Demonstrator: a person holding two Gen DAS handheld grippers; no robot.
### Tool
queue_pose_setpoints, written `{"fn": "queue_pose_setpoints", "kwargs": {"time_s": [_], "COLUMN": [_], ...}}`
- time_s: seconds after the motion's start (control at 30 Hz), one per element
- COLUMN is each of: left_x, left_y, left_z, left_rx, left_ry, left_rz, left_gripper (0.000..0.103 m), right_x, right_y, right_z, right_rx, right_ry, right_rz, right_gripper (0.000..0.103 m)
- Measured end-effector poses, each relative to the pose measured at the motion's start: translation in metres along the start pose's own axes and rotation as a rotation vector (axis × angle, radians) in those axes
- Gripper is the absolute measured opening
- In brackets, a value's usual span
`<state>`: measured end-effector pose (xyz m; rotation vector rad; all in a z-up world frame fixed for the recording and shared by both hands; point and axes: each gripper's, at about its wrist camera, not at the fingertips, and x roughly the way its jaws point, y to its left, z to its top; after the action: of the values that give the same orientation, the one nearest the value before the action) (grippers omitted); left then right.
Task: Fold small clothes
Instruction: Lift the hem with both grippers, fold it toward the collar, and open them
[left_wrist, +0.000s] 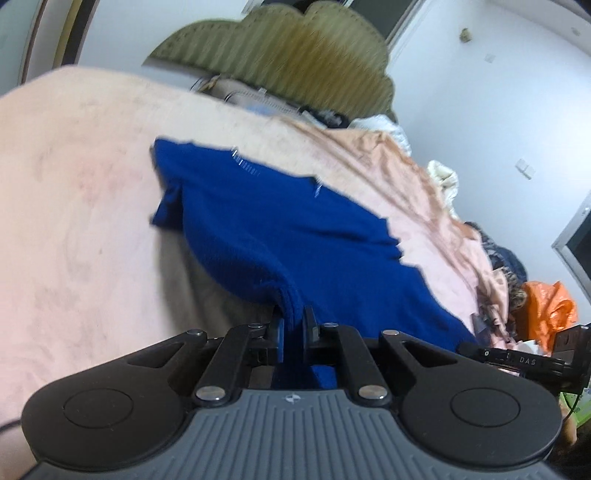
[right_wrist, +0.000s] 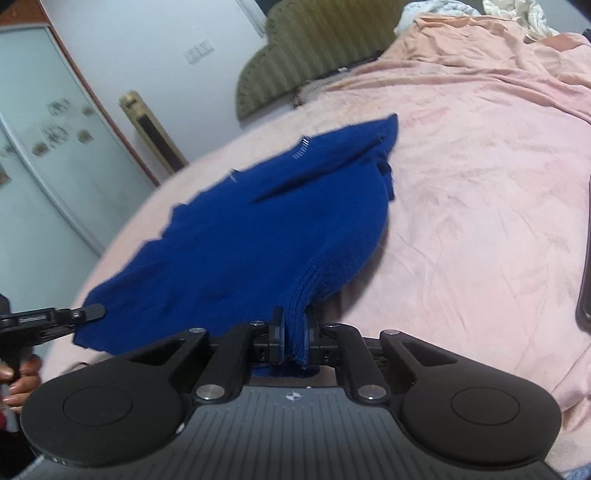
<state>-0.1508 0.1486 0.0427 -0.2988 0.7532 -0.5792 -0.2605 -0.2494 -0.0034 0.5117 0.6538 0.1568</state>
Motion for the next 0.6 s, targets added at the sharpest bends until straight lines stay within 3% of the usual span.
{"fn": "queue_pose_setpoints", "kwargs": {"time_s": [0.17,0.33,0.47,0.6], "left_x": [-0.029,-0.039,-0.028,-0.036], "left_y": [-0.016,-0.024,-0.014,-0.017], "left_z": [0.004,-0.009,-0.013,0.004], "left_rx": [0.045,0.088,0.048,0.047], "left_ry": [-0.025,0.019,0.072,0.013], "left_rz": [-0.036,-0.04,-0.003,-0.036], "left_gripper": [0.008,0.008,0.008,0.008], "right_x": [-0.031,-0.052,-0.054,-0.053], "right_y": [0.009,0.019,0.017,0.014], "right_z": [0.005,-0.001,-0.009,-0.002], "right_rx": [-0.025,-0.051,-0.027,0.021], "right_ry": [0.005,0.054,0.092,0.068], "right_rz": [0.092,0.125,0.121,0.147], "right_gripper": [0.012,0.012,0.012,0.012]}}
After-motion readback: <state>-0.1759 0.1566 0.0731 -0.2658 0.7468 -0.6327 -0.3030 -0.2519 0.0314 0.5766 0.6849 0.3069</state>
